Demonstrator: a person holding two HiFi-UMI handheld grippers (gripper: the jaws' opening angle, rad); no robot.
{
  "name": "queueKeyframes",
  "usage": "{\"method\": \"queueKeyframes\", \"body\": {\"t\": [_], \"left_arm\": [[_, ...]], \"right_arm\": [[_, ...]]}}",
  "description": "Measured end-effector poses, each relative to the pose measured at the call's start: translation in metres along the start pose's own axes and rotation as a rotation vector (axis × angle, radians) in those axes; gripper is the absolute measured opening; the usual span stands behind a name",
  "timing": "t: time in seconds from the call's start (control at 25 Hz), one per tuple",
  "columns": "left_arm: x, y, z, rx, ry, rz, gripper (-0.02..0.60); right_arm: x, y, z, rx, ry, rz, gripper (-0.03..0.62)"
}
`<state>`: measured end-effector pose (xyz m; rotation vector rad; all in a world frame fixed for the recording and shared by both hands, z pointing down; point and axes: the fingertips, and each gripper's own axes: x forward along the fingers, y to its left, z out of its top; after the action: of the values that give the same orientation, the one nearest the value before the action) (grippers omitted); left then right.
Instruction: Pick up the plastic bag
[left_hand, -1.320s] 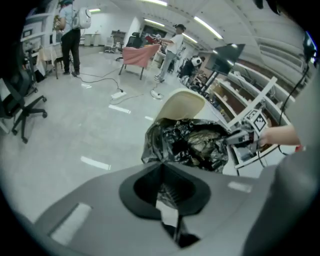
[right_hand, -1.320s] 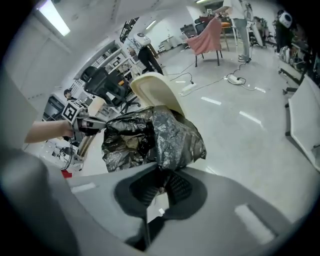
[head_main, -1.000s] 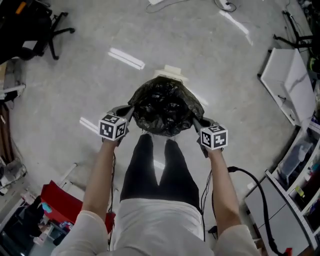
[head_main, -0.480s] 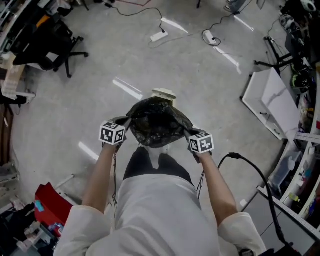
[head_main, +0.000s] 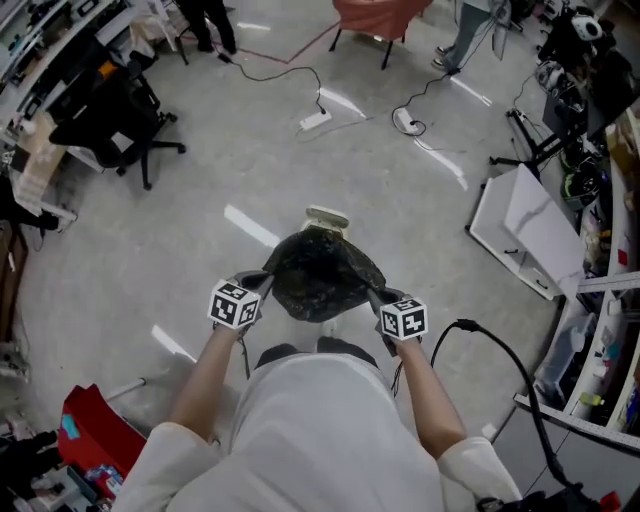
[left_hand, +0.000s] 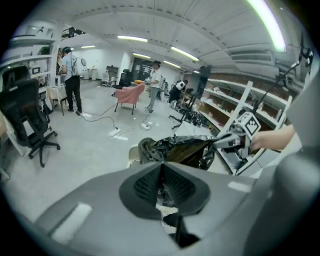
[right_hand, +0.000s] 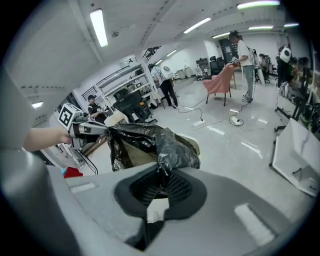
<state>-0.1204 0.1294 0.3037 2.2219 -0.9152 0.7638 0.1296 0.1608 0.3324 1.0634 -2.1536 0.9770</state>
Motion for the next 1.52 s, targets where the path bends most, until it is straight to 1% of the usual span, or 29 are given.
{"method": "queueKeyframes", "body": {"t": [0.12,0.4,0.56,0.68,0.84,1.04,1.2,1.36,1.52], "left_arm": [[-0.028,-0.01,0.0,0.076,-0.024,0.001,0.005],[-0.101,-0.016,0.007,0.16,-0.112,-0.008,0.005],[-0.13,-0.028,-0.007,0.251,-0.129,0.016,0.005],[-0.147,-0.038,-0.018,0.293,-0.136,0.029,0.005],[-0.166,-0.056,-0.026,0.318,-0.143,0.024,0.005],[-0.18,-0.079,-0.03,0.339,-0.146,0.02,0.005],[-0.189,-0.095,-0.03,0.346,-0.156,0.05,0.005],[-0.197,-0.112,-0.031,0.37,-0.168,0.071,0.005],[-0.194,-0.127,-0.037,0.357,-0.178,0.082,0.005]], "right_arm": [[-0.02,0.02,0.002,-0.007,-0.048,-0.021,0.002],[-0.058,0.075,0.009,-0.092,-0.135,-0.107,0.002],[-0.069,0.106,-0.002,-0.138,-0.162,-0.156,0.002],[-0.078,0.132,-0.012,-0.151,-0.182,-0.177,0.002],[-0.1,0.15,-0.02,-0.13,-0.225,-0.202,0.002],[-0.124,0.155,-0.03,-0.154,-0.238,-0.21,0.002],[-0.147,0.156,-0.035,-0.152,-0.273,-0.196,0.002],[-0.165,0.163,-0.04,-0.163,-0.296,-0.167,0.002],[-0.174,0.162,-0.05,-0.182,-0.304,-0.131,0.002]]}}
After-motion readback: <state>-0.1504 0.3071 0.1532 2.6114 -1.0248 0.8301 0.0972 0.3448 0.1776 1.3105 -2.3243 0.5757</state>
